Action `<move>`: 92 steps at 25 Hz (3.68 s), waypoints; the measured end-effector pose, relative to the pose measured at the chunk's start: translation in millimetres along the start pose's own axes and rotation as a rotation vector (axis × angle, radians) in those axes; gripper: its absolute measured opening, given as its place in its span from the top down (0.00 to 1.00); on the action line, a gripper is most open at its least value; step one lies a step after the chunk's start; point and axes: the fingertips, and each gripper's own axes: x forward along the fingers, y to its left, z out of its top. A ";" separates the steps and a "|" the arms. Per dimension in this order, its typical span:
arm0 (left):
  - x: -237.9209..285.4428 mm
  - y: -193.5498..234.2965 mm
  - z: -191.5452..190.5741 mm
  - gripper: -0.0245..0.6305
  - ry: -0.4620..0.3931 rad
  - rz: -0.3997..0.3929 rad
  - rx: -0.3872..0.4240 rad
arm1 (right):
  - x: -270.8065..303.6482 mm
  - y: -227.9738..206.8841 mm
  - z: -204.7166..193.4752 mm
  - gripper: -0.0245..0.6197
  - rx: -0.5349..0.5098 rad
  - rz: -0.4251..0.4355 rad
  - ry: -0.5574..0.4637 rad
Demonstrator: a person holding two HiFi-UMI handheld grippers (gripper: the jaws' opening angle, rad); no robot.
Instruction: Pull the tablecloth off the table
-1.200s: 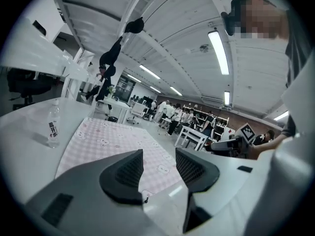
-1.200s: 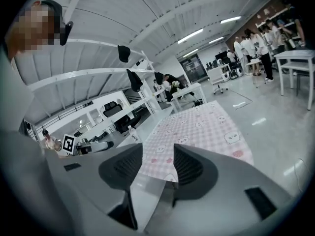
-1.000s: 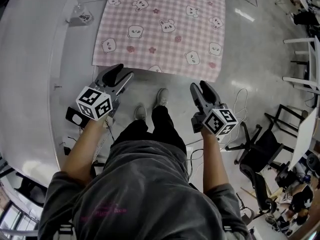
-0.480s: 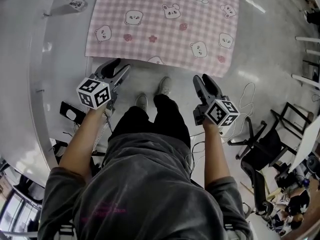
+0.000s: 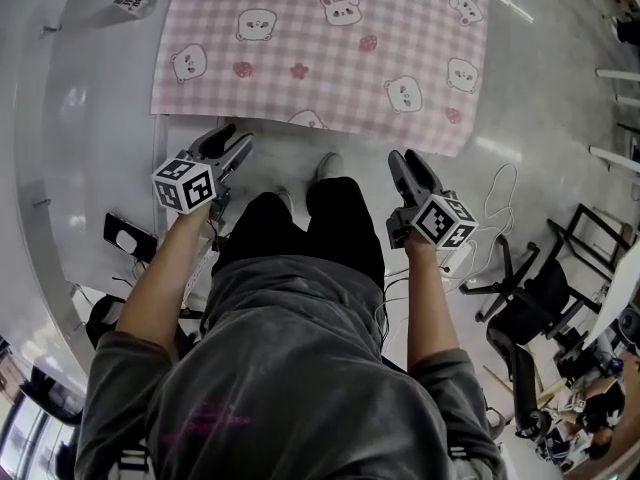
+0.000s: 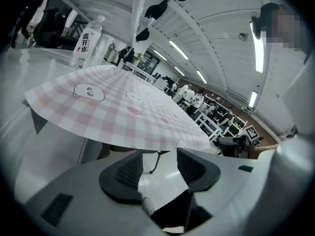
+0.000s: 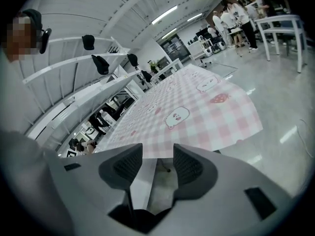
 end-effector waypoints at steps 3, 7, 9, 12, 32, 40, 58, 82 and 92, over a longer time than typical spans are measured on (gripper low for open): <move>12.2 10.2 -13.4 0.63 -0.002 -0.011 -0.024 | 9.8 -17.7 -13.6 0.68 0.032 -0.001 0.006; 27.5 22.7 -25.2 0.62 -0.021 -0.036 -0.093 | 23.0 -33.5 -29.2 0.68 0.086 0.017 0.014; 34.1 26.4 -28.3 0.62 -0.034 -0.058 -0.131 | 28.8 -38.8 -35.4 0.68 0.105 0.036 0.019; 43.0 30.4 -29.4 0.61 -0.059 -0.095 -0.175 | 36.7 -47.5 -39.4 0.68 0.120 0.051 0.012; 55.0 29.0 16.2 0.84 -0.248 -0.268 -0.394 | 51.3 -51.0 -16.5 0.69 0.307 0.174 -0.115; 48.8 21.6 24.2 0.94 -0.260 -0.287 -0.470 | 38.0 -41.3 0.6 0.92 0.315 0.177 -0.178; 44.6 11.1 -21.4 0.96 -0.239 -0.341 -0.422 | 5.4 -35.9 -23.5 0.96 0.241 0.155 -0.226; 14.8 -12.8 32.0 0.96 -0.707 -0.608 0.202 | 11.1 -24.7 -17.0 0.96 -0.143 0.513 -0.796; 44.7 6.4 51.3 0.96 -0.828 -0.726 0.372 | 38.4 -35.4 2.1 0.96 -0.303 0.588 -0.973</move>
